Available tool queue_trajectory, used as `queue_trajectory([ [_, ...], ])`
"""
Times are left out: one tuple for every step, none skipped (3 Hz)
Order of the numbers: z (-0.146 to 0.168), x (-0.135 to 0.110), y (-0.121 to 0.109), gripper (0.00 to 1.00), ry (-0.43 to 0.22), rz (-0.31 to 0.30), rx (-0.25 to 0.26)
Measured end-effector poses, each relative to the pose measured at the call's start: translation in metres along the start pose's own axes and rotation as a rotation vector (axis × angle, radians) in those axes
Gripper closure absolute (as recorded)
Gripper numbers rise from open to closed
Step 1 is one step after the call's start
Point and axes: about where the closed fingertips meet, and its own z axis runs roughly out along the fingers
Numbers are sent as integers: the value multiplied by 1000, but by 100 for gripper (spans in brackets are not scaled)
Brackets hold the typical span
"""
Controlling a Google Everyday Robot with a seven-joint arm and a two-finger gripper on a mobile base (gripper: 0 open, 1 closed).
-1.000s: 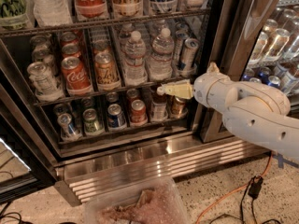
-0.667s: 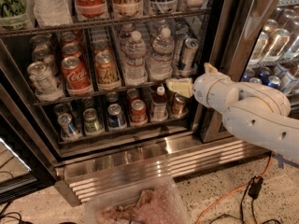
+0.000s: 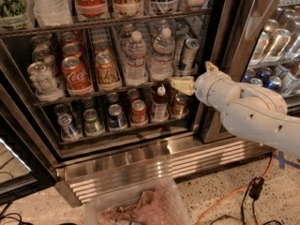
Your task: Pick redbull can from middle shelf of fridge
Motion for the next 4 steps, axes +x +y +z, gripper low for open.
queue_trajectory([
  [12, -2, -15, 17, -29, 4, 51],
  [19, -4, -18, 21, -55, 15, 85],
  [18, -3, -17, 26, -55, 15, 85],
  [20, -2, -14, 26, -61, 23, 89],
])
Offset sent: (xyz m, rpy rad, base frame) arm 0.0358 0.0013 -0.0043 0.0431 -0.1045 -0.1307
